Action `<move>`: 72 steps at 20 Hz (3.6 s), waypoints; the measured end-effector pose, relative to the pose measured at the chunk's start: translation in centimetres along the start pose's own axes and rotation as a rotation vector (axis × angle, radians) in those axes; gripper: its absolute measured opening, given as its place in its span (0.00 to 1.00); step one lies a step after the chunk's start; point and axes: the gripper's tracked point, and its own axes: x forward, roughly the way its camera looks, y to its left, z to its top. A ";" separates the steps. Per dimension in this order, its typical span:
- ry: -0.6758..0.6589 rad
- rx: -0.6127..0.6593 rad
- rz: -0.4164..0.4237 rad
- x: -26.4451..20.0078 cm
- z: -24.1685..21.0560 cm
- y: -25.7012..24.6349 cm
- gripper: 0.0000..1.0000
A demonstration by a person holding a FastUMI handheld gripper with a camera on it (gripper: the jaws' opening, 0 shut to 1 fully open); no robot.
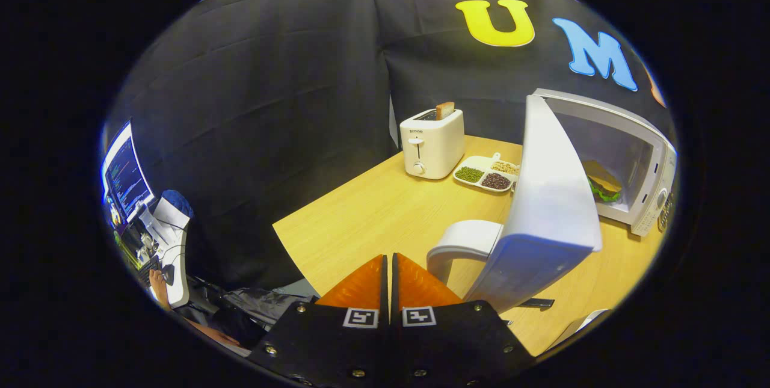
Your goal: Open the microwave, put the food inside, and close the microwave door.
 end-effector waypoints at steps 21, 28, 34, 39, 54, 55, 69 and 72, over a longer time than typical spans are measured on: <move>-0.033 0.064 -0.214 -7.5 0.4 -14.0 0.01; -0.058 0.091 -0.329 -9.6 0.9 -20.9 0.01; -0.069 0.122 -0.404 -10.5 2.2 -26.6 0.01; -0.083 0.137 -0.454 -10.4 3.4 -30.5 0.01; -0.131 0.199 -0.610 -8.2 7.1 -39.2 0.00; -0.134 0.203 -0.619 -8.1 7.3 -39.5 0.00; -0.150 0.265 -0.697 -6.1 7.9 -40.8 0.01; -0.149 0.220 -0.711 -6.6 8.0 -40.1 0.01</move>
